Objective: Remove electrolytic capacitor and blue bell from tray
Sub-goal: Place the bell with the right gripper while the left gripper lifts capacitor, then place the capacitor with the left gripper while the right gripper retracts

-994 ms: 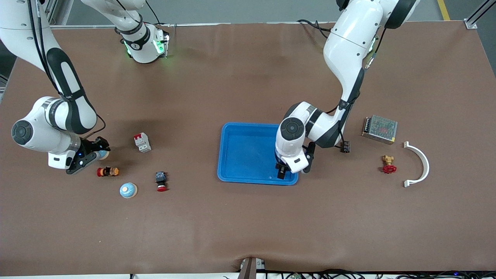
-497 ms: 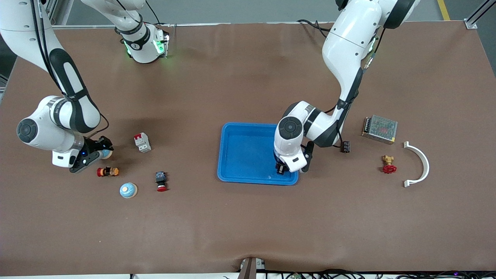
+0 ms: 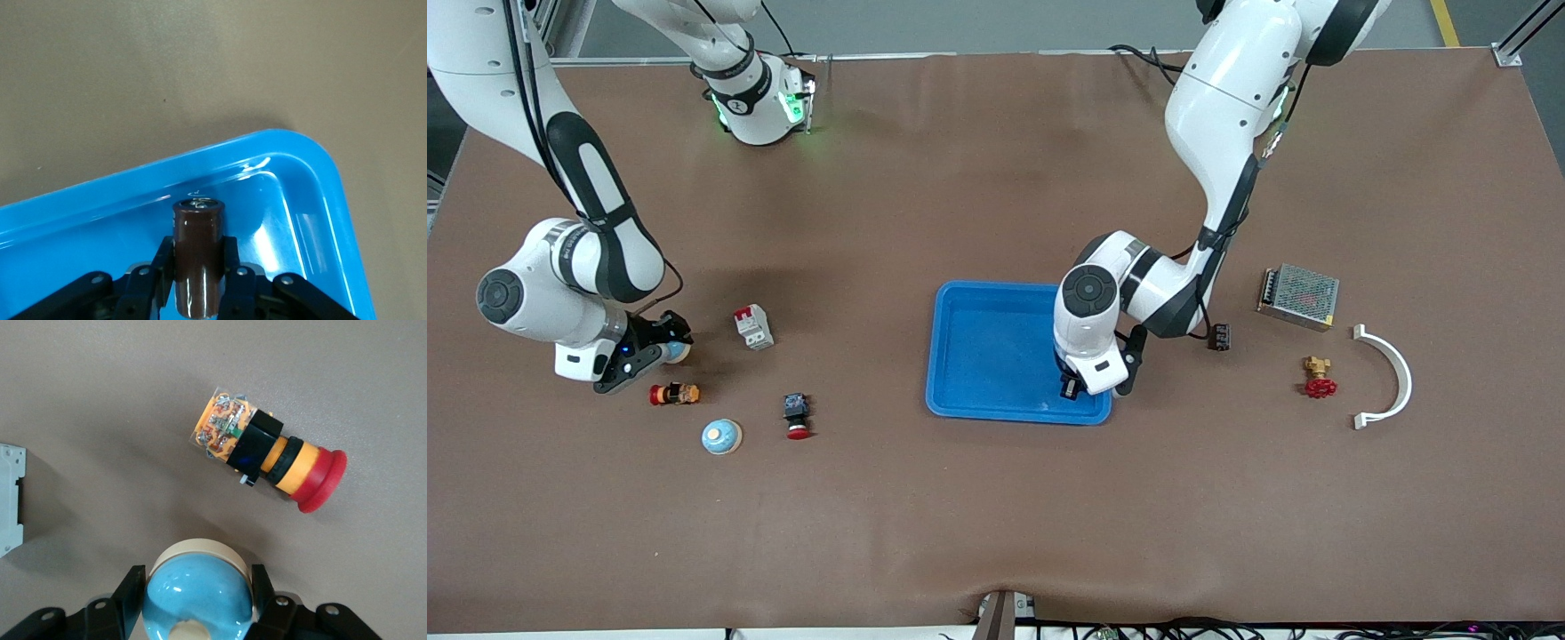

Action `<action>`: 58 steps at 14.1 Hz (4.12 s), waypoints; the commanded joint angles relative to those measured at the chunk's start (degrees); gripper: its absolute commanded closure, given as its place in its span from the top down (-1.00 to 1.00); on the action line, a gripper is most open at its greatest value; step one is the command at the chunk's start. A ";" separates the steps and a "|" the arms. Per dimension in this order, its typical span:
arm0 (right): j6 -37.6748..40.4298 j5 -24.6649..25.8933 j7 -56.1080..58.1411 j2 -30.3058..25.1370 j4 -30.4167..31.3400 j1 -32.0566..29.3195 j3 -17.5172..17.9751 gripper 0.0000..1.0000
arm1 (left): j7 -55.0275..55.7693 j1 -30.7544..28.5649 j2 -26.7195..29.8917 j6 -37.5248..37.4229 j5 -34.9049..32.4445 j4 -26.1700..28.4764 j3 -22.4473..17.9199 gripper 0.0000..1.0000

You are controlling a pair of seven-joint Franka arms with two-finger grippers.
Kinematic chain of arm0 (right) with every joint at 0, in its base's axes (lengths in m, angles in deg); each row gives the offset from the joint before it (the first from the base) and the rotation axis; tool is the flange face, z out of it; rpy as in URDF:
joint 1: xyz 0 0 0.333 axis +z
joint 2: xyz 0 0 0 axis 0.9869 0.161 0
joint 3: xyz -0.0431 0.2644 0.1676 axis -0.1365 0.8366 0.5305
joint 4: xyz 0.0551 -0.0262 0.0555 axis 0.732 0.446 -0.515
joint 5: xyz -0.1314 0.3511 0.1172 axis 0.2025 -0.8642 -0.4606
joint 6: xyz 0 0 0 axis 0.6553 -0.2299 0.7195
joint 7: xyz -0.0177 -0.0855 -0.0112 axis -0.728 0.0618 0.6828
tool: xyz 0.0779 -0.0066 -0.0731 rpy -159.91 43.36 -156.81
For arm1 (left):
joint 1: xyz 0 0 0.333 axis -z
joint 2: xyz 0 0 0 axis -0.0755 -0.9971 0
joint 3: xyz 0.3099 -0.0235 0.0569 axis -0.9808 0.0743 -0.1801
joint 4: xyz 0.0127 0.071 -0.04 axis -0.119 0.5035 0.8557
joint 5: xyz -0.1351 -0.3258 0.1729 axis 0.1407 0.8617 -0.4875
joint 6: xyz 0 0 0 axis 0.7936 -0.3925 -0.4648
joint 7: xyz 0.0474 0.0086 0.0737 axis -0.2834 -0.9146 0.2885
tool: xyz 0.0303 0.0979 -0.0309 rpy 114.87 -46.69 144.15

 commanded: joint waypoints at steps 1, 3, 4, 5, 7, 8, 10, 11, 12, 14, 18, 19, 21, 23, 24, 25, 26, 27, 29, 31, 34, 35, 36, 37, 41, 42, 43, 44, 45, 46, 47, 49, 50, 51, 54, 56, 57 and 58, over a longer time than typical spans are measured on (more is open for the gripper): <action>-1.48 -1.09 0.59 -0.77 1.31 0.01 0.17 -0.14 | -0.76 0.19 0.89 -0.43 -1.35 -1.00 -0.51 -1.00; -4.20 -1.09 0.51 -0.50 2.88 0.36 0.17 -0.14 | -2.07 0.01 1.85 -1.22 -1.35 -1.00 -0.43 -1.00; -4.82 -1.09 0.42 -0.42 3.24 0.80 0.17 -0.14 | -2.34 0.01 2.47 -2.53 -1.35 -1.35 -0.43 -1.00; -4.83 -1.35 0.42 -0.41 3.24 0.80 0.25 -0.14 | -3.12 0.01 2.91 -4.37 -1.35 -1.79 -0.34 -1.00; -4.83 -1.36 0.42 -0.41 3.24 0.80 0.25 -0.14 | -5.14 -0.34 3.87 -7.88 -1.18 -2.84 -0.16 -1.00; -4.83 -1.36 0.33 -0.41 3.24 0.80 0.25 -0.13 | -6.63 -0.42 4.75 -9.03 -0.83 -2.85 -0.16 -1.00; -4.83 -1.36 0.16 -0.41 3.16 0.80 0.17 -0.04 | -10.93 -0.95 6.33 -10.18 -0.38 -2.67 -0.07 -1.00; -4.83 -1.36 0.15 -0.41 3.07 0.80 0.17 -0.01 | -14.69 -1.30 7.04 -11.40 -0.38 -2.67 0.01 -1.00; -4.83 -1.36 0.07 -0.33 3.07 0.80 0.17 0.24 | -19.69 -1.48 7.57 -12.81 -0.30 -2.32 0.01 -1.00; -4.83 -1.36 -0.11 -0.33 2.98 0.80 0.17 1.00 | -29.62 -1.92 9.32 -15.53 0.06 -1.01 0.01 -1.00; -4.83 -1.36 -0.11 -0.24 2.63 0.89 0.25 1.00 | -47.04 -4.02 13.02 -15.81 0.06 4.01 0.01 -1.00; -4.65 -1.36 -0.20 -0.33 2.37 0.98 0.17 1.00 | -50.21 -4.46 13.02 -15.72 0.06 4.10 -0.07 -1.00; -3.34 -1.36 -0.98 -0.76 1.14 1.15 0.17 1.00 | -58.72 -6.31 12.93 -15.72 -0.03 4.36 -0.07 -1.00; 2.08 -1.36 -3.09 -1.73 -2.01 1.68 0.17 1.00 | -65.85 -8.06 13.37 -15.81 -0.03 5.50 -0.07 -1.00; 5.94 -1.27 -4.23 -2.52 -4.03 2.12 0.17 1.00 | -68.06 -8.77 13.72 -15.72 -0.03 6.20 -0.07 -1.00; 9.46 -1.09 -6.07 -3.22 -6.23 3.17 -0.01 1.00 | -70.26 -9.47 13.72 -15.72 -0.12 6.38 -0.07 -1.00; 12.63 -0.66 -8.52 -4.27 -8.07 3.87 -0.01 1.00 | -72.45 -9.91 13.81 -15.72 -0.38 6.99 -0.07 -1.00; 15.19 -0.39 -11.42 -5.15 -9.40 4.40 -0.10 1.00 | -74.91 -10.44 14.51 -15.37 -0.73 7.87 -0.16 -1.00; 19.67 0.66 -18.00 -7.17 -11.69 7.12 -0.19 1.00 | -80.19 -12.46 17.05 -13.80 -0.82 10.76 -0.08 -1.00; 23.11 3.12 -25.30 -9.63 -13.53 8.71 -0.01 1.00 | -82.93 -14.22 18.12 -10.03 -0.82 13.49 -0.16 -1.00; 30.13 3.74 -33.74 -12.62 -16.78 11.26 0.08 1.00 | -86.09 -16.32 18.99 -1.16 -0.91 19.63 -0.25 -1.00; 31.46 3.83 -35.60 -13.85 -17.40 11.87 0.08 1.00 | -87.75 -17.20 20.04 0.95 -1.00 21.74 -0.25 -1.00; 32.34 3.83 -36.05 -15.08 -17.50 12.14 -0.01 1.00 | -89.86 -18.34 20.66 1.85 -0.91 23.07 -0.16 -1.00; 33.22 3.83 -36.14 -16.48 -17.50 12.06 -0.01 1.00 | -91.36 -19.05 20.84 1.94 -0.91 23.60 -0.16 -1.00; 39.02 3.83 -41.92 -21.94 -17.50 12.14 0.08 1.00 | -94.53 -19.67 20.05 9.04 -0.91 27.03 -0.25 -1.00; 40.16 3.83 -43.34 -22.82 -17.67 12.14 0.16 1.00 | -95.32 -20.54 19.88 10.80 -0.91 27.65 -0.25 -1.00; 41.22 3.83 -43.44 -23.78 -18.02 12.06 0.08 1.00 | -95.94 -20.90 19.70 12.04 -0.91 28.35 -0.25 -1.00; 42.10 3.83 -43.44 -24.58 -18.55 11.97 -0.10 1.00 | -96.55 -20.99 19.44 13.01 -0.91 28.79 -0.25 -1.00; 43.67 3.92 -43.27 -24.85 -19.51 11.62 -0.27 1.00 | -97.60 -20.99 19.17 13.54 -0.91 28.79 -0.25 -1.00; 45.69 4.53 -43.18 -25.20 -21.35 11.35 -0.54 1.00 | -98.92 -21.08 18.82 13.81 -0.91 28.79 -0.25 -1.00; 47.54 5.23 -43.00 -25.20 -23.37 10.74 -0.71 1.00 | -99.19 -21.43 18.73 14.16 -0.91 28.79 -0.34 -1.00; 50.53 6.02 -42.74 -25.20 -26.63 9.68 -0.89 1.00 | -100.07 -21.87 18.38 15.30 -1.00 28.71 -0.34 -1.00; 51.07 6.55 -42.74 -25.20 -26.90 9.68 -0.98 1.00 | -100.51 -21.87 17.69 16.35 -1.00 28.62 -0.34 -1.00; 51.07 7.43 -42.65 -25.55 -26.90 9.59 -1.15 1.00 | -100.51 -21.87 17.33 17.31 -1.00 28.53 -0.34 -1.00; 50.81 7.52 -41.69 -25.64 -26.90 7.22 -1.50 1.00 | -100.51 -21.78 16.27 17.85 -0.91 28.00 -0.43 -1.00; 50.89 7.43 -41.86 -25.64 -27.08 7.13 -1.50 1.00 | -100.51 -21.87 15.66 18.99 -0.91 27.83 -0.43 -1.00; 51.07 7.52 -42.29 -25.55 -27.25 7.31 -1.42 1.00 | -100.51 -21.87 15.31 19.43 -0.91 27.83 -0.43 -1.00; 51.07 7.43 -42.38 -25.46 -27.25 7.31 -1.42 1.00 | -100.51 -21.87 15.04 19.87 -0.91 27.83 -0.43 -1.00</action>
